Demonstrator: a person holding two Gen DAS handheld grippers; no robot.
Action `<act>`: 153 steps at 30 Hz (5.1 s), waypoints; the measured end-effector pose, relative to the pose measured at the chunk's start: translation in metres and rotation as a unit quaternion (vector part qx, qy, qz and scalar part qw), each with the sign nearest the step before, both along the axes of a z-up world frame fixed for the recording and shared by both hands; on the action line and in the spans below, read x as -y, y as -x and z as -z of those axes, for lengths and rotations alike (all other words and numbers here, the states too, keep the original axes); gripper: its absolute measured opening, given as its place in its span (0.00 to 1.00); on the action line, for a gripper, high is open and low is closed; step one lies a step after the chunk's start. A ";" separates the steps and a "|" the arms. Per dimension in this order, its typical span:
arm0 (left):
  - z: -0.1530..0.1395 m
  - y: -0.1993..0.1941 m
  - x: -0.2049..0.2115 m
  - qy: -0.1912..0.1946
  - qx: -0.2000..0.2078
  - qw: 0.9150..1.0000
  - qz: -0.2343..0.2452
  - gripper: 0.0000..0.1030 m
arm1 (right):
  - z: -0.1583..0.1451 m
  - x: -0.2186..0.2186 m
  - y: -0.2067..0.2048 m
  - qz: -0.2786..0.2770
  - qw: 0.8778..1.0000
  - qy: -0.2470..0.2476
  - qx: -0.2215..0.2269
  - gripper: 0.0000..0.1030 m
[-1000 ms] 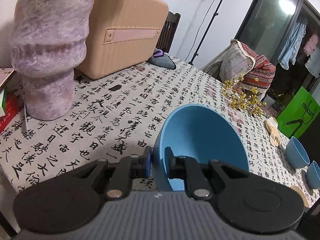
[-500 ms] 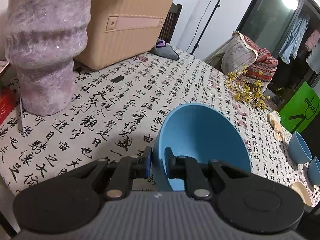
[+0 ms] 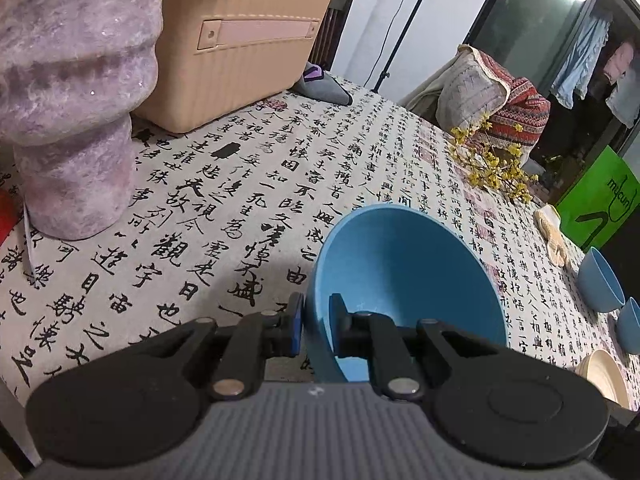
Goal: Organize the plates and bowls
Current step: 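Keep carrying the blue bowl toward the lilac vase and suitcase, then lower the blue bowl onto the table and open both grippers, then pull both grippers back from the placed bowl toward the other blue bowls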
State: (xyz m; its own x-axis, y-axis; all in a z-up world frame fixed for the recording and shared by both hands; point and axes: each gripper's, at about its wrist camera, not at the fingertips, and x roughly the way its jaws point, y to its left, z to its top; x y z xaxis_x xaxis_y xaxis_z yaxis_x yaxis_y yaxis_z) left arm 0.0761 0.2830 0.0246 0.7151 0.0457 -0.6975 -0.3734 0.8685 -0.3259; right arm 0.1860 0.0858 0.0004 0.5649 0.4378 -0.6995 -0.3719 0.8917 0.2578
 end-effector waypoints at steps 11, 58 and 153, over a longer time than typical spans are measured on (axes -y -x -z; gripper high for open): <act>0.000 0.000 -0.005 0.011 -0.005 1.000 0.011 0.32 | -0.006 0.006 -0.001 0.011 1.000 -0.007 0.004 0.29; -0.056 0.006 0.081 -0.044 0.097 0.993 0.052 1.00 | -0.029 0.140 -0.008 0.090 0.991 -0.080 0.052 1.00; -0.085 -0.060 0.292 -0.040 0.128 0.979 0.153 1.00 | -0.047 0.357 -0.042 0.189 0.974 -0.075 0.096 1.00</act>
